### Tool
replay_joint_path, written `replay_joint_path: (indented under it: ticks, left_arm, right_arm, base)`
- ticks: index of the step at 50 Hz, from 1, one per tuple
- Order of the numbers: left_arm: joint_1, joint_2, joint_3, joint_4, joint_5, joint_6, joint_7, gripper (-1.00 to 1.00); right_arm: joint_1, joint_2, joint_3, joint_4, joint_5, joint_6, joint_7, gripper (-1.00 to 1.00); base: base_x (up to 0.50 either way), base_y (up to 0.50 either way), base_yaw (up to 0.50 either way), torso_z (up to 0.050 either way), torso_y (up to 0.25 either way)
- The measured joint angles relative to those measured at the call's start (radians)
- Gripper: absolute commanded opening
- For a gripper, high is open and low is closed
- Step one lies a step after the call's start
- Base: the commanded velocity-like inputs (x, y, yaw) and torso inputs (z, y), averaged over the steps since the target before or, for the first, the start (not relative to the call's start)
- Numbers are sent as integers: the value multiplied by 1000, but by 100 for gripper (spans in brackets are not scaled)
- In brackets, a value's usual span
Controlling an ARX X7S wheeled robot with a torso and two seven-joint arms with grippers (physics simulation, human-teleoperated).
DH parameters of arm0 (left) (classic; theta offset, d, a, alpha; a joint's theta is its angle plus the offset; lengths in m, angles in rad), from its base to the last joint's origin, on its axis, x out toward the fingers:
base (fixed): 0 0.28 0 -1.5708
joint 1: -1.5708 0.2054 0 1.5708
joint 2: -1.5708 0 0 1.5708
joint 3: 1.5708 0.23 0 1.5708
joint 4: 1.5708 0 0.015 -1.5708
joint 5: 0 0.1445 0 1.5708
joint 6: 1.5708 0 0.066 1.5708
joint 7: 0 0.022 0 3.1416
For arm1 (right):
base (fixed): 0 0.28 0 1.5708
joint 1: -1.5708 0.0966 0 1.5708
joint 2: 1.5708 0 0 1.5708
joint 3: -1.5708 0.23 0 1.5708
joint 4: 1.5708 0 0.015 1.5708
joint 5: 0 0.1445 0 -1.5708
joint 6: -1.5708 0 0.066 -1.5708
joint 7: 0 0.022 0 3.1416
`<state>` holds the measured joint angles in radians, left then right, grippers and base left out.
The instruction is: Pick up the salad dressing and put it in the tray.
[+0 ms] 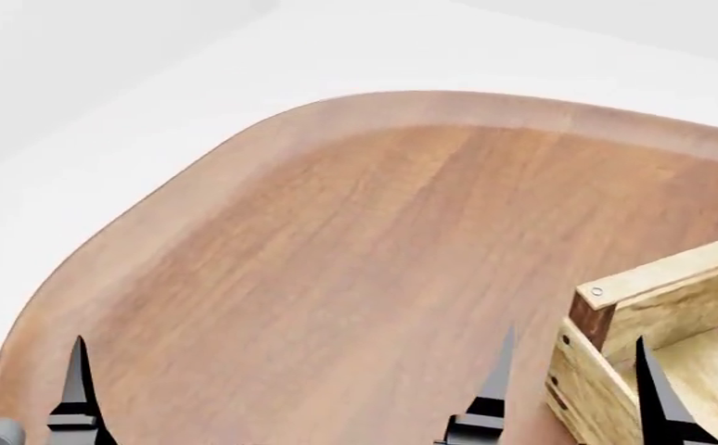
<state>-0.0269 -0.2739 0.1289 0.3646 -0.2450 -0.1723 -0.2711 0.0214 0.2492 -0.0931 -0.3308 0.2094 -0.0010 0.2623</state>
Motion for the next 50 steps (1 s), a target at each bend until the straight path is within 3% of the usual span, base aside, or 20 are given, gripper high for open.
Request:
replay_joint_path:
  ticks: [16,50]
  left_arm:
    - [-2,-6,4,0,-4,2,-6,100]
    - [-3,-19,15,18,-13,-3,-21,100]
  right_arm:
    - [9,33,-23,0,-39,46,6,100]
    - [-166,344,-46,-24,-115,74,-182,100]
  base:
    - [-5,9,0,0,0]
    - [0,0,0,0,0]
